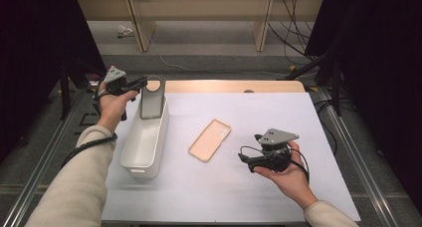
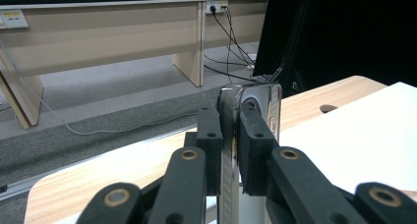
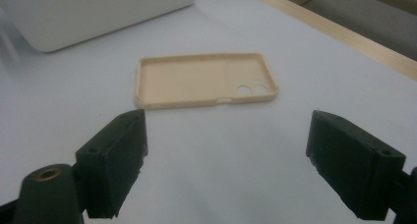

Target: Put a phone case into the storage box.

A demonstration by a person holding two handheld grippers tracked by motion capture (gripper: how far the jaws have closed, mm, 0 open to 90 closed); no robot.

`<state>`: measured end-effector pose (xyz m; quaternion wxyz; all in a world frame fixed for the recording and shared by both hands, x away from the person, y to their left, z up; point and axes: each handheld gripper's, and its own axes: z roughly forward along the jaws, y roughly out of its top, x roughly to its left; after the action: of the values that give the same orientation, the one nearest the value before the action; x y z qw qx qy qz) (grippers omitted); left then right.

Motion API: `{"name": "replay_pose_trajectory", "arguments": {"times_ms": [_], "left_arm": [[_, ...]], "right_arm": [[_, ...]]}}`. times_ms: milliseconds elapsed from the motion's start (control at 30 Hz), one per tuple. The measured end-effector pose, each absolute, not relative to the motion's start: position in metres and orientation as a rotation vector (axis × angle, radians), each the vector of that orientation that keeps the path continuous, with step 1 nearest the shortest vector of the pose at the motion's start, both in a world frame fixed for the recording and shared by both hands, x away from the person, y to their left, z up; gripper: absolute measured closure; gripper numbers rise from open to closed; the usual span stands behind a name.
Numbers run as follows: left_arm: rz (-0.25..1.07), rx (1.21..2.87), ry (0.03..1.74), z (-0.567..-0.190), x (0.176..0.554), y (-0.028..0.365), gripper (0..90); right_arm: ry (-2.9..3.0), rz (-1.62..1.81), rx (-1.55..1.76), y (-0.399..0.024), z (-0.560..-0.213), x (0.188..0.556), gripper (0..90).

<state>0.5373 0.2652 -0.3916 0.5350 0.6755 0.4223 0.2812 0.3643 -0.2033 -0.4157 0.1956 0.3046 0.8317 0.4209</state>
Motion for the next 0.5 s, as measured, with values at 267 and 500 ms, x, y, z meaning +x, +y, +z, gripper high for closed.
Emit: {"name": "replay_pose_trajectory", "arguments": {"times_ms": [267,500], "left_arm": [[0.667,1.61,1.012,-0.3945,0.5371,0.2651,81.1],[0.663,1.609,1.017,-0.3959,0.5376,0.2657,81.0]], "right_arm": [[2.33,1.179,0.853,-0.2032,-0.4156,0.3641,16.5],[2.331,1.178,0.853,-0.203,-0.4158,0.3642,16.4]]}}
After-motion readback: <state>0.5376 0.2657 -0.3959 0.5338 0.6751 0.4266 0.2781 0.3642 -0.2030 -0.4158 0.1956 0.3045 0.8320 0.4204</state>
